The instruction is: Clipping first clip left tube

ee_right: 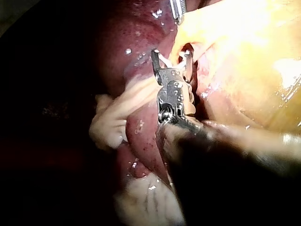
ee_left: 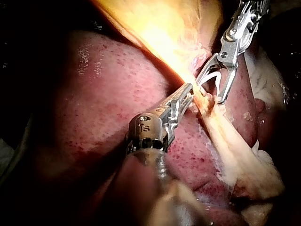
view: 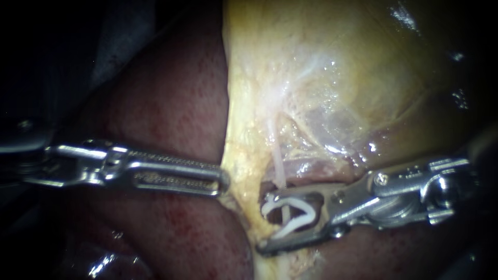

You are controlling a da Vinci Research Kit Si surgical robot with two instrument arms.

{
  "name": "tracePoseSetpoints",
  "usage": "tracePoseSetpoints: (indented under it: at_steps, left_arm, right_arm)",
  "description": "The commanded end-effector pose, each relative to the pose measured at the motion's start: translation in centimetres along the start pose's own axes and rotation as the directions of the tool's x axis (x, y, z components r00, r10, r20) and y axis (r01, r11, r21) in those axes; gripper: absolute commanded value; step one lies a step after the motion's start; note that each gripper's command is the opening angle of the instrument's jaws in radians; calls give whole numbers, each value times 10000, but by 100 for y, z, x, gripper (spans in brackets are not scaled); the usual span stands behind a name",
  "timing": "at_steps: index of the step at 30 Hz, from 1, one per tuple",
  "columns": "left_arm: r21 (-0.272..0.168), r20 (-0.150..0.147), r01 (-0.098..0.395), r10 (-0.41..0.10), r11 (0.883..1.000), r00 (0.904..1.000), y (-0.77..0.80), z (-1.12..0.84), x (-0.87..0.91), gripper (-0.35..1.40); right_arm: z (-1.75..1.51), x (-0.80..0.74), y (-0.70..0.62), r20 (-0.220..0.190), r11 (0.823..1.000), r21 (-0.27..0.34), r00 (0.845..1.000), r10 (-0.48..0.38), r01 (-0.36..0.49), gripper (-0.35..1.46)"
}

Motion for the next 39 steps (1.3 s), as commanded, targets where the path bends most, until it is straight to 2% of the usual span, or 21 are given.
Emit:
tracePoseSetpoints:
  at_steps: [1,9,20,26,39]
  left_arm:
    - [-9,1,-4,4,10000,10000,0,0,0,-35]
    - [-7,2,0,0,10000,10000,-3,0,-1,-35]
    - [-15,6,5,-5,10000,10000,-3,2,-2,-35]
    - [-20,9,7,-7,10000,10000,-3,3,-3,-35]
    - [-31,14,9,-9,10000,10000,-3,5,-3,-35]
  right_arm:
    - [1,0,2,-1,10000,-6,10000,-1,1,55]
    - [11,0,8,136,9997,238,9999,-11,8,53]
    - [35,-1,3,396,9974,649,9986,-344,318,50]
    - [43,2,-1,424,9975,661,9988,-260,232,48]
    - [52,9,2,417,9980,620,9990,-174,148,42]
